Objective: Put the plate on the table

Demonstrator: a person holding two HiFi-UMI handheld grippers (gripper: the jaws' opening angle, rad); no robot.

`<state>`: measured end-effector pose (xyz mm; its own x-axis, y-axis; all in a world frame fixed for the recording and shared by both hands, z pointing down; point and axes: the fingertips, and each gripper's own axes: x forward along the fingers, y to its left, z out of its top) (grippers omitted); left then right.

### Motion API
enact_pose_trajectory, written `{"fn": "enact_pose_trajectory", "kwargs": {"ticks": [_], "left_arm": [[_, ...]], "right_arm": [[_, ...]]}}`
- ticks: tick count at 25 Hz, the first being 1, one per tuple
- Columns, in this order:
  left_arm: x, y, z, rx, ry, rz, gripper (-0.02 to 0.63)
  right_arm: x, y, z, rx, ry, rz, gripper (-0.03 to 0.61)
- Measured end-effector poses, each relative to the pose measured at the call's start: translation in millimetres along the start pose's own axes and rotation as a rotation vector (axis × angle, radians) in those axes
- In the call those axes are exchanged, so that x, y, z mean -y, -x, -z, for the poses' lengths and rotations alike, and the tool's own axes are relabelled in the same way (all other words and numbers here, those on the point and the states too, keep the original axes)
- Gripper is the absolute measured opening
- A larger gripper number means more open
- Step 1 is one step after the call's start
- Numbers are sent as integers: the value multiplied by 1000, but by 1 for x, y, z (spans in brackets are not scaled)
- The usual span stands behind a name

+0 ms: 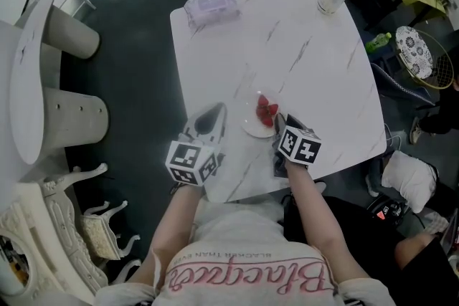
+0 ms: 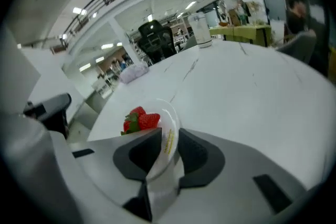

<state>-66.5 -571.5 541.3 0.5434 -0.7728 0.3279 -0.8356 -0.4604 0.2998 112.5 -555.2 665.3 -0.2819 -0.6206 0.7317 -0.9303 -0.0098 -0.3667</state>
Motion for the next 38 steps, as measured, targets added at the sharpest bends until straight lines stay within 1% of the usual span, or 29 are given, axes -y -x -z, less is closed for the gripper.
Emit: {"fn": "enact_pose_trajectory", "kwargs": {"ticks": [2, 3, 4, 7, 11, 13, 15, 19, 25, 31, 38], "left_arm": [[-2, 2, 2, -4, -2, -5, 5], [-2, 2, 3, -5, -3, -7, 5], [-3, 3, 3, -7, -5, -8, 5], [-2, 3, 2, -8, -12, -6, 5], [0, 3, -1, 0, -17, 5, 5], [5, 3, -3, 9, -21, 24, 5], [10, 5, -5, 14, -38, 39, 5], [18, 7, -9, 22, -69, 54, 6], [34, 16, -18, 46, -139, 78, 5], [55, 30, -39, 124, -191, 101, 5], [81, 51, -75, 213, -305, 131, 5]], "right_arm": [[3, -3, 0, -2, 143, 78, 96], [2, -3, 0, 3, 184, 98, 97], [1, -2, -1, 8, 202, 109, 98], [0, -1, -2, 16, 197, 117, 101], [-1, -2, -3, 22, 198, 105, 104], [0, 0, -4, 41, 203, 102, 104], [1, 5, -8, 67, 204, 101, 84], [-6, 19, -23, 121, 221, 82, 83], [-33, 61, -53, 275, 320, 33, 54], [-69, 121, -83, 447, 462, 11, 21], [-117, 191, -107, 636, 558, -62, 11]]}}
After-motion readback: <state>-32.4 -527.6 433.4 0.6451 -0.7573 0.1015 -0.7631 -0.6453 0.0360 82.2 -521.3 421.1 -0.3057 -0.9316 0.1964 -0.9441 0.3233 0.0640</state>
